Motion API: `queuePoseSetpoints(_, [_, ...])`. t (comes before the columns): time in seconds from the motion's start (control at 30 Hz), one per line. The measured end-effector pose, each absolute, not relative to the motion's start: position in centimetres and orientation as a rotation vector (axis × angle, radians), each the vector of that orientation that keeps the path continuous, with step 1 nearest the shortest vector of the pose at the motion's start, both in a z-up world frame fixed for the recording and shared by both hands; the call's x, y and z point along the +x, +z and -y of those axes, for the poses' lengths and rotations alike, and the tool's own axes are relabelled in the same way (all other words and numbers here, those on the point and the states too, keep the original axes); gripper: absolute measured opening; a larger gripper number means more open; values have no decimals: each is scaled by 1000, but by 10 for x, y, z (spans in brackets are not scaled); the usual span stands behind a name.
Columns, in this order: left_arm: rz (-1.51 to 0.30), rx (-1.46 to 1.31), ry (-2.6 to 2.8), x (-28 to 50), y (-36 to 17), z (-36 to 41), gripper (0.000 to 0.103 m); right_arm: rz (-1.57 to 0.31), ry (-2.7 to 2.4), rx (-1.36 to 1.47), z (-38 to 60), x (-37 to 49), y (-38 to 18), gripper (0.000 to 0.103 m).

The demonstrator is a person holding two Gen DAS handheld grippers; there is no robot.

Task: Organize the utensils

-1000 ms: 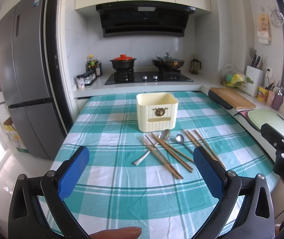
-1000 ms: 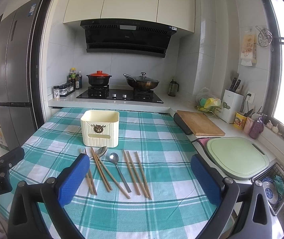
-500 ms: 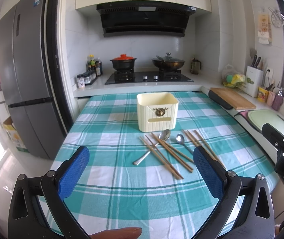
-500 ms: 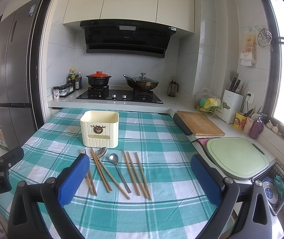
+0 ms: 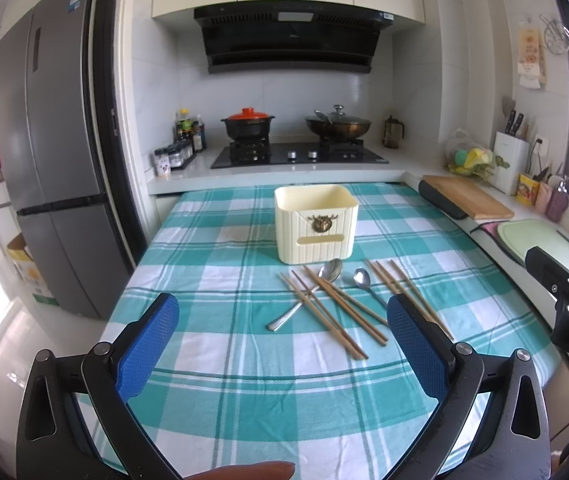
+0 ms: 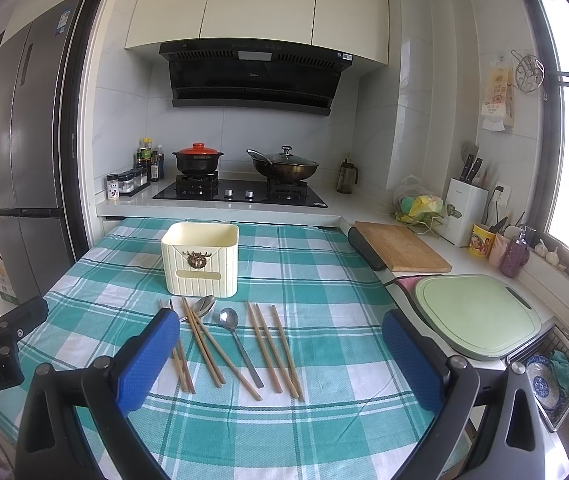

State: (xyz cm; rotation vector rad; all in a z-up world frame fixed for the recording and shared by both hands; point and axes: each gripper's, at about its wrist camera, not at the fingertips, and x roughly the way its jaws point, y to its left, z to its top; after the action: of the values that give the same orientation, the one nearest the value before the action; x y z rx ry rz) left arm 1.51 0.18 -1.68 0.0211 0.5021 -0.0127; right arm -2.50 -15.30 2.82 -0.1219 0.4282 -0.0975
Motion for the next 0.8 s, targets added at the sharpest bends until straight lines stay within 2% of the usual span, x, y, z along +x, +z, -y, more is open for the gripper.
queuePoseSetpoints(0.8, [-521,-8,-31,19,-20,-6,103,-432,-100,-118,152,-24,28,103])
